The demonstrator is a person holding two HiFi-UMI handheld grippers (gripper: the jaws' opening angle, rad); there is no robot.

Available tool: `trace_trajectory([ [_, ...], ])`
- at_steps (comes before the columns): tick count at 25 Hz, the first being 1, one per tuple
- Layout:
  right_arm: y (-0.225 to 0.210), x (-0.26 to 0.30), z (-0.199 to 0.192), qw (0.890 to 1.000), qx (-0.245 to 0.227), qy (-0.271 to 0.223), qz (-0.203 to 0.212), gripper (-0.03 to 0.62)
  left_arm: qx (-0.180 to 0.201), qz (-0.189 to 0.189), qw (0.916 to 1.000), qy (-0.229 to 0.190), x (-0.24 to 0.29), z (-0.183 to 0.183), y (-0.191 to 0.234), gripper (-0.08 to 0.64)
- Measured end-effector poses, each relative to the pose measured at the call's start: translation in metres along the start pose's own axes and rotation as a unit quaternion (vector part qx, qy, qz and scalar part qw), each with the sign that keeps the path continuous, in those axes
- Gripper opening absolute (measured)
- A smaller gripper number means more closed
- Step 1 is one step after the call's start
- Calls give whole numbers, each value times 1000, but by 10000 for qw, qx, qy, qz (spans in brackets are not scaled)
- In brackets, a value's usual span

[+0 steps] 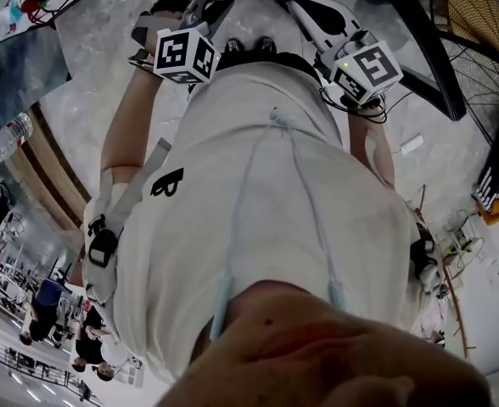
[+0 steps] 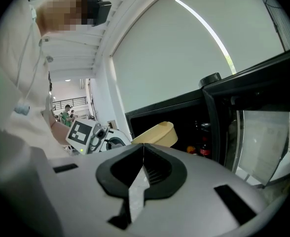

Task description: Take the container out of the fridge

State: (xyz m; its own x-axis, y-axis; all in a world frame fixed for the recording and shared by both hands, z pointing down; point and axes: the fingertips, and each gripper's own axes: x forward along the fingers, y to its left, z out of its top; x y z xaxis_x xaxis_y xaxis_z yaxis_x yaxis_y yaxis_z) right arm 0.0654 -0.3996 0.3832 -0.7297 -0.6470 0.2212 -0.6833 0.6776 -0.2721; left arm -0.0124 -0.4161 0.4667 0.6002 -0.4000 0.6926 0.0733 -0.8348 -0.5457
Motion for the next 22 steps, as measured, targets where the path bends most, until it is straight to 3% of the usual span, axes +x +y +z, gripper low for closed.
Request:
trace_trajectory([
  [8, -4, -5, -7, 10000, 66, -51, -46, 15, 110, -619, 9975, -335, -18, 8, -45, 44],
  [15, -6, -8, -12, 9998, 43, 6, -193, 15, 325, -1108, 9890, -927, -33, 13, -64, 43],
  [22, -4, -13, -14, 9994, -154, 44, -309, 15, 482, -1369, 9841, -1023, -37, 13, -76, 40],
])
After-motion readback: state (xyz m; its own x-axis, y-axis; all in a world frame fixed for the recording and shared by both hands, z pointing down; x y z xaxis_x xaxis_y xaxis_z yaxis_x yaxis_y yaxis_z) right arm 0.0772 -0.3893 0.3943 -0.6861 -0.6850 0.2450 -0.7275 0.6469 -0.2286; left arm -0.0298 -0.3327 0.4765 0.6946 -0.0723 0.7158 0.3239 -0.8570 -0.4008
